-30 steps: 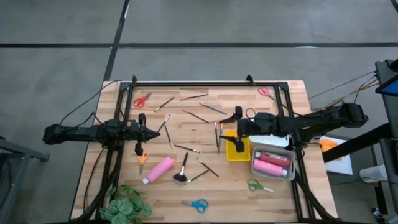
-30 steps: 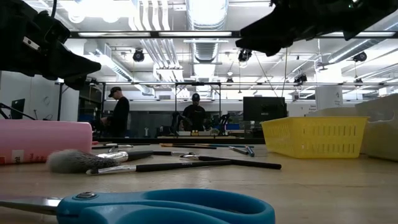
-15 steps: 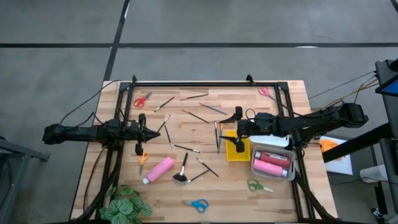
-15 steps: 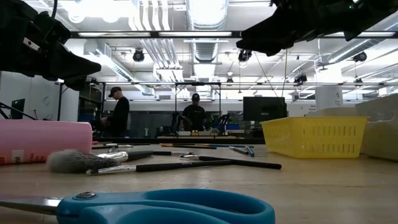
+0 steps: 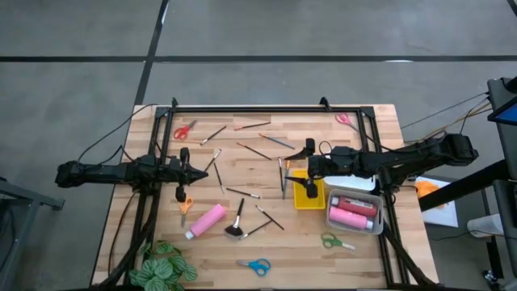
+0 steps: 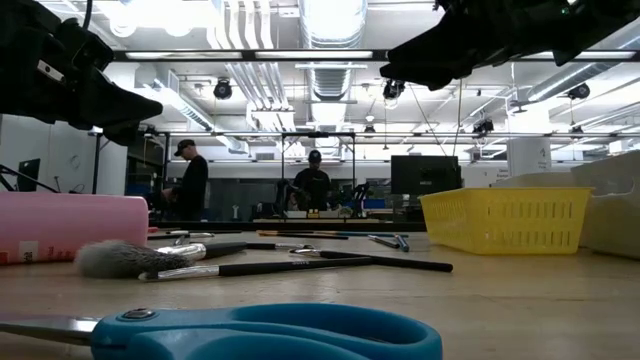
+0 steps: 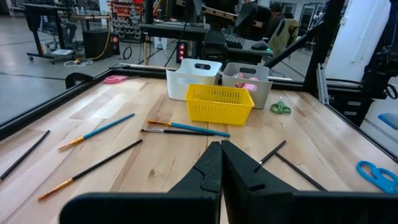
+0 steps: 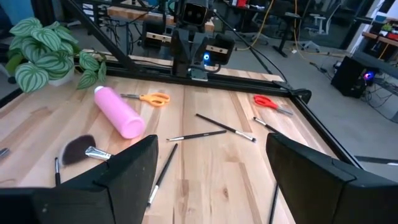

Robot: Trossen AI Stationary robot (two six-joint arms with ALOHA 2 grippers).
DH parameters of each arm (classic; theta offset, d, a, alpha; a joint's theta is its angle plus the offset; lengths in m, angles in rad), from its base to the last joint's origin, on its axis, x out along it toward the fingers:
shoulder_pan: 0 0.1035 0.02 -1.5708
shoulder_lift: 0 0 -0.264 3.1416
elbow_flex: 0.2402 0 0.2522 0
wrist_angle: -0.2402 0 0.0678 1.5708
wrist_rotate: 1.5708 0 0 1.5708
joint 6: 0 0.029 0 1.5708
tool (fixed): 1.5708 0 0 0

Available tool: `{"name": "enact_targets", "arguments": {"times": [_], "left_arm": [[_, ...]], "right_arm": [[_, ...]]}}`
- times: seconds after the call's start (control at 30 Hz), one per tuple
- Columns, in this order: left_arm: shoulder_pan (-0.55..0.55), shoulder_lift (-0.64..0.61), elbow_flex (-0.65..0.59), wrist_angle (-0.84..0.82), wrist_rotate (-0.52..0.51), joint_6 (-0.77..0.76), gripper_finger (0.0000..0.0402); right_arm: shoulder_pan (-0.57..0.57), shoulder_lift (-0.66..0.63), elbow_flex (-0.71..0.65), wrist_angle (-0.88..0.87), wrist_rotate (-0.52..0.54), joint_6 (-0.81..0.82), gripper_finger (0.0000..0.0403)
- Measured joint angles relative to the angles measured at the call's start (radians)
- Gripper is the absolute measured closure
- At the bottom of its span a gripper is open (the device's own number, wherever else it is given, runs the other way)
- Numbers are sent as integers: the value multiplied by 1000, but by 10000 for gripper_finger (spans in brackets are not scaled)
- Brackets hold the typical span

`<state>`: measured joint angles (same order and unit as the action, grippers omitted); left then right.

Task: Pick & Place Paint Supplies
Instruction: Put the pink paint bottle into the gray bin

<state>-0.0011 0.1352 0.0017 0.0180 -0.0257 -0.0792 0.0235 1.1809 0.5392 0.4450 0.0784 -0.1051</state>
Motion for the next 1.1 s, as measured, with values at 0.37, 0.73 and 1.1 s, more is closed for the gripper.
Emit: {"name": "enact_targets", "arguments": {"times": [0.37,0.73,1.1], "left_arm": [[0,-1,0,69,-3,-363,399],[-52,177,159,-229,-79,-623,399],[-222,685,513,-492,-109,-766,399]], "right_arm": [[0,0,1,0,0,0,106],[0,1,1,0,0,-3,106],[0,1,1,0,0,-2,106]]}}
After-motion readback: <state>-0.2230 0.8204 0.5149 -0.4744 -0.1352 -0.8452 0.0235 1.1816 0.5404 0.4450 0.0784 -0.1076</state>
